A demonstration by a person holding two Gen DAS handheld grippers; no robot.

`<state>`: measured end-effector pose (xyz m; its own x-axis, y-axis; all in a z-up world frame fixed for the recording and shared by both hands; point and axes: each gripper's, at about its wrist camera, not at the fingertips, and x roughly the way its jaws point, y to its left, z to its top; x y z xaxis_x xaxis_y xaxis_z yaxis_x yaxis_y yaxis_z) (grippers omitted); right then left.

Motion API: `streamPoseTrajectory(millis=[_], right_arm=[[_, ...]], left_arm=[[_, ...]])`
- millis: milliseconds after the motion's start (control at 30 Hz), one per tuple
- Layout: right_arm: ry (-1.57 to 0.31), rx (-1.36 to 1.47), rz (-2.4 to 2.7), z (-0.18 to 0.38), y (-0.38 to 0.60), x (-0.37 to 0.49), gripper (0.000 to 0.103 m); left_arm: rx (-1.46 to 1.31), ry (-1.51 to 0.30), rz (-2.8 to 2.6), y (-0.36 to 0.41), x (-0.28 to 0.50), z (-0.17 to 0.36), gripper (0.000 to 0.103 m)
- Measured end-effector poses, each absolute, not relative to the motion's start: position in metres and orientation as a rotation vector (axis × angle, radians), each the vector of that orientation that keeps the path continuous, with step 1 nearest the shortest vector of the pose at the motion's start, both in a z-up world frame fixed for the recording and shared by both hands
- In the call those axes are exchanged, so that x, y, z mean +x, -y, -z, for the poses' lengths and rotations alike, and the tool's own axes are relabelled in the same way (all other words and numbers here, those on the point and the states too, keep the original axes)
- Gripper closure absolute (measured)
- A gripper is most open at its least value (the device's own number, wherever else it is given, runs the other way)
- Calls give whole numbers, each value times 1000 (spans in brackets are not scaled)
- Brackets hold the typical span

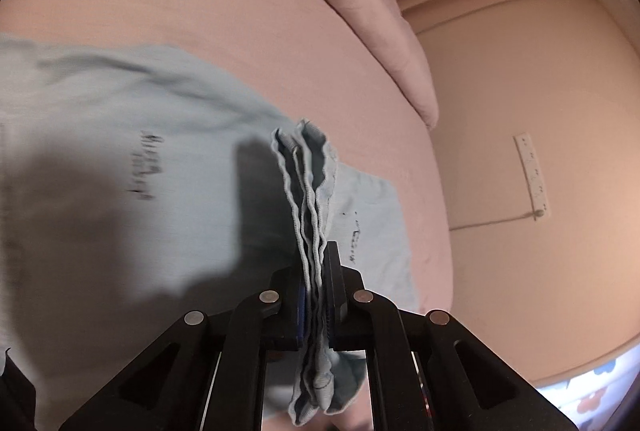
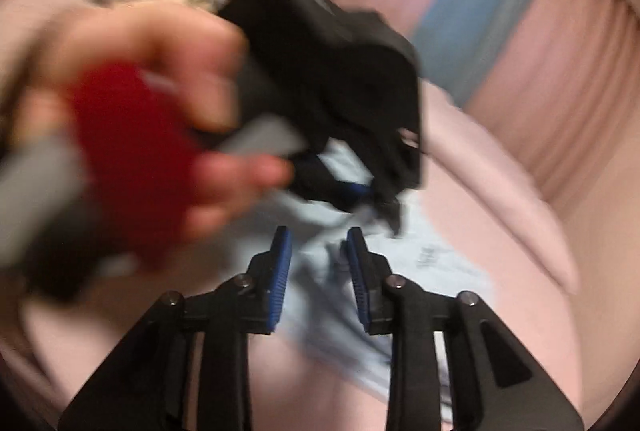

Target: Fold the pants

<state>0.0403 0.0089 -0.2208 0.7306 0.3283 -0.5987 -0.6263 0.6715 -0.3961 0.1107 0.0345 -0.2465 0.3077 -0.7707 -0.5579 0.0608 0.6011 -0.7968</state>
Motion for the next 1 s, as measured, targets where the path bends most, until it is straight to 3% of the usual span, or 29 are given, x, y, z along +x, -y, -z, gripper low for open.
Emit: streamPoseTrajectory(millis=[267,500,700,767,900,1000], right_arm=[[-616,-409,-450,197,56,53,75],[-732,-219,-234,192,149,94,74],[-964,-128,-273,245,164,126,74],[-950,-124,-274,248,164,125,74],[-951,-185,-279,233,161,123,74],[-920,-187,-275,221,165,120,74]], left_arm=[[-751,-1071,563,-66,106,240,99],[-762,-1127,502,-71,104,258,99],[-773,-1185,472,-67,108,278,98],[-759,-1188,460,-71,108,276,98],[-632,-1148,366,-85,94,252,85],[-553,-1092,327,-94,79,231,84]])
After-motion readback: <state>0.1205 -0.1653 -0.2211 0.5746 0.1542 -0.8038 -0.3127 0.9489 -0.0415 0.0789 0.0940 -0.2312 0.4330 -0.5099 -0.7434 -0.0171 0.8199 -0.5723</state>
